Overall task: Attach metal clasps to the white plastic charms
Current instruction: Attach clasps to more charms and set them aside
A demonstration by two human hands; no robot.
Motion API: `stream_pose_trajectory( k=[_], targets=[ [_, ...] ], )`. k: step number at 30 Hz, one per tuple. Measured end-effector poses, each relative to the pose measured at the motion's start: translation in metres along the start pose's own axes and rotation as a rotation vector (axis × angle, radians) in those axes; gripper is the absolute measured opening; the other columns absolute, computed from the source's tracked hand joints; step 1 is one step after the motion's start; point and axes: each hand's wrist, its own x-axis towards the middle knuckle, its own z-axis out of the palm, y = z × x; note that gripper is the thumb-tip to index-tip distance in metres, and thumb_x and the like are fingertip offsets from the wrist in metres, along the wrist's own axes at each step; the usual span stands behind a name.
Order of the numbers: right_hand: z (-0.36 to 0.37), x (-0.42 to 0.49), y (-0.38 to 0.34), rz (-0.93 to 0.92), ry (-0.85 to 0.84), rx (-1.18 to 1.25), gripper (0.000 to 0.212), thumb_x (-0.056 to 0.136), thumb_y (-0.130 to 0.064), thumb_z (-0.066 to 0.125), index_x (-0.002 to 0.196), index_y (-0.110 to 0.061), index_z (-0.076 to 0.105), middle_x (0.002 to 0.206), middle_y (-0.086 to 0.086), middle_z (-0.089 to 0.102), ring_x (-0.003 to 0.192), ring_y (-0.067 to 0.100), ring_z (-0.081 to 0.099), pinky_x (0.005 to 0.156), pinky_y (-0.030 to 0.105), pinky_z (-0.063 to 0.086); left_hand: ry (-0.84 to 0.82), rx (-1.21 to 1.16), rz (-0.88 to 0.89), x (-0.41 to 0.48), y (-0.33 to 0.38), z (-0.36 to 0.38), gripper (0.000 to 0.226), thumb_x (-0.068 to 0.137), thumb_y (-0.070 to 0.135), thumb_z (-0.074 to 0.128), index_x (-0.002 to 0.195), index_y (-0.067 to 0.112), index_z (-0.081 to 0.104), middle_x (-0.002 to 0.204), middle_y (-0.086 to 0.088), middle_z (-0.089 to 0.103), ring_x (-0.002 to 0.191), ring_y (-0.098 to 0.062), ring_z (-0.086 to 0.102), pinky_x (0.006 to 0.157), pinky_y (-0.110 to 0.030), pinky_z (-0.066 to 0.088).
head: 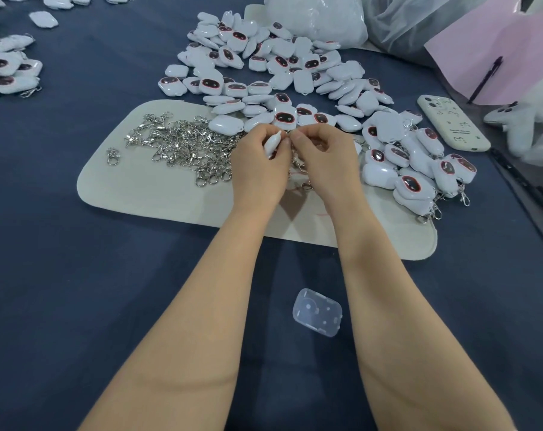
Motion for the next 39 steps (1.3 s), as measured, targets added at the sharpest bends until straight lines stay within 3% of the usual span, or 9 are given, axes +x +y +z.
stream_pose_trajectory(
  k=[6, 11, 23, 34, 39],
  targets=[
    [0.0048, -0.004, -0.0003, -0.151, 0.038, -0.141, 0.006, 0.088, -0.008, 0.059, 0.09, -0.013, 0.062, 0.083, -0.005, 0.063, 0.075, 0.009, 0.057, 0.072, 0.019, 0.048, 0.035, 0.009, -0.024, 0.0004, 0.0, 0.0002, 0.011, 0.09, 0.012, 0.059, 0.095, 0.006, 0.067, 0.083, 0.004, 0.061, 0.078, -0.011, 0.056, 0.069, -0.018, 0.04],
    [0.0057, -0.0054, 0.0017, -0.251, 0.048, -0.233, 0.01, 0.084, -0.002, 0.057, 0.093, -0.006, 0.06, 0.087, 0.008, 0.063, 0.078, 0.02, 0.055, 0.073, 0.03, 0.047, 0.038, 0.044, -0.015, -0.0001, -0.0001, 0.0002, 0.012, 0.091, 0.012, 0.057, 0.096, 0.006, 0.066, 0.085, 0.004, 0.06, 0.079, -0.011, 0.054, 0.067, -0.015, 0.035],
    [0.0064, -0.0053, 0.0032, -0.26, 0.074, -0.254, 0.006, 0.084, -0.004, 0.059, 0.089, -0.006, 0.061, 0.086, 0.007, 0.062, 0.075, 0.014, 0.052, 0.071, 0.025, 0.045, 0.039, 0.092, 0.019, -0.0007, -0.0011, 0.0005, 0.016, 0.093, 0.013, 0.055, 0.102, 0.006, 0.066, 0.093, 0.0, 0.065, 0.082, -0.009, 0.052, 0.069, -0.013, 0.032],
    [0.0065, -0.0038, 0.0051, -0.258, 0.061, -0.247, 0.008, 0.083, -0.003, 0.059, 0.09, -0.007, 0.061, 0.088, 0.008, 0.063, 0.074, 0.013, 0.05, 0.07, 0.025, 0.045, 0.04, 0.11, 0.033, -0.0005, -0.0003, 0.0004, 0.013, 0.092, 0.011, 0.055, 0.097, 0.007, 0.067, 0.084, 0.006, 0.058, 0.078, -0.01, 0.051, 0.064, -0.012, 0.03],
    [0.0057, -0.0027, 0.0055, -0.222, 0.031, -0.23, 0.007, 0.084, -0.004, 0.059, 0.089, -0.008, 0.06, 0.087, 0.006, 0.063, 0.073, 0.012, 0.05, 0.07, 0.022, 0.045, 0.034, 0.122, 0.038, -0.0001, -0.0011, -0.0002, 0.012, 0.092, 0.011, 0.055, 0.095, 0.006, 0.066, 0.083, 0.006, 0.057, 0.077, -0.009, 0.05, 0.06, 0.0, 0.031]
  ],
)
